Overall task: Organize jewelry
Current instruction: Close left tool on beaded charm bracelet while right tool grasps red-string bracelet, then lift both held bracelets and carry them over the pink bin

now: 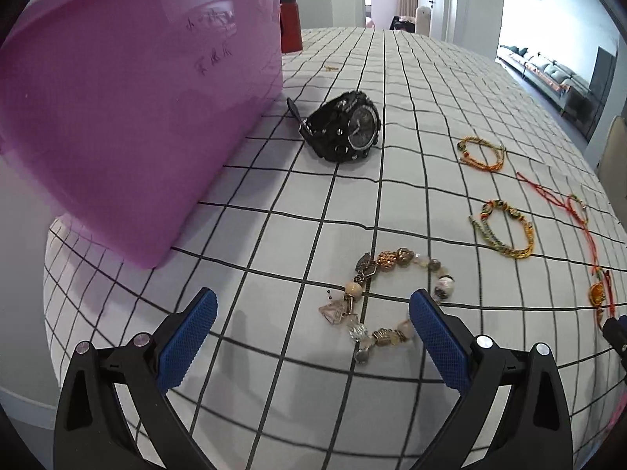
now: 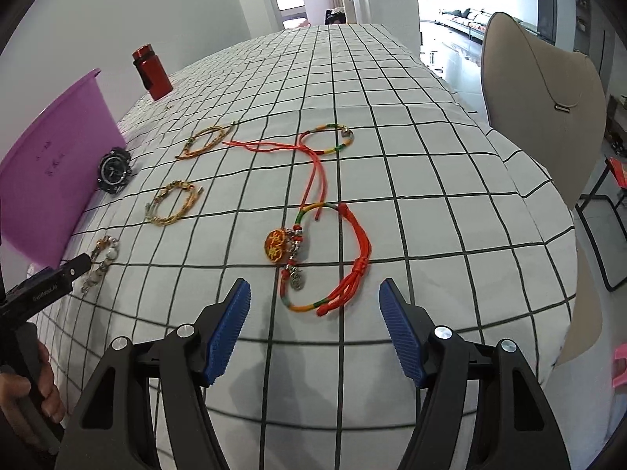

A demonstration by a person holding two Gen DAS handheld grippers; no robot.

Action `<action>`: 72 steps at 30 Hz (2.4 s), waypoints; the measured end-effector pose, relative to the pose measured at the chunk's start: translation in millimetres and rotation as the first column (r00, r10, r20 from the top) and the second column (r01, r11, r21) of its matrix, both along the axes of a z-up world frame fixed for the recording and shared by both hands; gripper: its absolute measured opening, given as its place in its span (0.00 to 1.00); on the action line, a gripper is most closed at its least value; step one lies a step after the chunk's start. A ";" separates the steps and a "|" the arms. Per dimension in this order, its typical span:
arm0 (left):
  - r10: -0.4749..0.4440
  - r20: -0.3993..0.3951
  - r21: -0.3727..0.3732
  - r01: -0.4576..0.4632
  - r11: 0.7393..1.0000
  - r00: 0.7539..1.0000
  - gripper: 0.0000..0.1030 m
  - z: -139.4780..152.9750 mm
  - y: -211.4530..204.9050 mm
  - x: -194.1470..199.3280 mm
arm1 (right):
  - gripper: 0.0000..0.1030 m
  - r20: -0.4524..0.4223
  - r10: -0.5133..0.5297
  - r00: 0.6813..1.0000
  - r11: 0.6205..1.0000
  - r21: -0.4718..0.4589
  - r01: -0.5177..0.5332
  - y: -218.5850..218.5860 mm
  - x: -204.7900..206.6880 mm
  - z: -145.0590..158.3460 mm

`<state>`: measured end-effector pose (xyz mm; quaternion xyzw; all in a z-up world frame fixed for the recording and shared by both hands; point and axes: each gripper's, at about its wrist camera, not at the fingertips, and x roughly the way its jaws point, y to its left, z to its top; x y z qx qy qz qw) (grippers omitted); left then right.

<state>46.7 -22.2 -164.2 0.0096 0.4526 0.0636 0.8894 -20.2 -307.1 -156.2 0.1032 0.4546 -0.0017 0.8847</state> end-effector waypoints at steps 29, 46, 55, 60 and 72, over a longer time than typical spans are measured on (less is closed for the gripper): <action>-0.005 -0.029 -0.069 0.003 0.998 1.000 0.92 -17.3 10.4 19.8 | 0.64 0.024 0.019 1.000 0.984 -0.176 -0.015 21.2 17.1 -7.8; -0.087 0.015 -0.062 0.088 0.994 0.996 0.60 -13.3 -8.0 9.6 | 0.55 0.018 0.066 0.998 0.982 -0.179 -0.062 32.4 31.6 -7.5; -0.157 0.045 -0.053 0.159 0.986 0.987 0.18 -11.6 -25.3 0.2 | 0.47 0.027 0.093 0.995 0.980 -0.180 -0.087 35.3 30.4 -7.1; -0.173 0.051 -0.037 0.175 0.984 0.984 0.11 -11.3 -31.2 -1.0 | 0.30 0.035 0.119 0.992 0.977 -0.182 -0.111 39.2 29.0 -6.4; -0.166 0.052 -0.069 0.170 0.983 0.985 0.10 -8.7 -30.0 -9.1 | 0.18 0.075 0.141 0.987 0.981 -0.148 -0.129 39.6 18.6 -1.8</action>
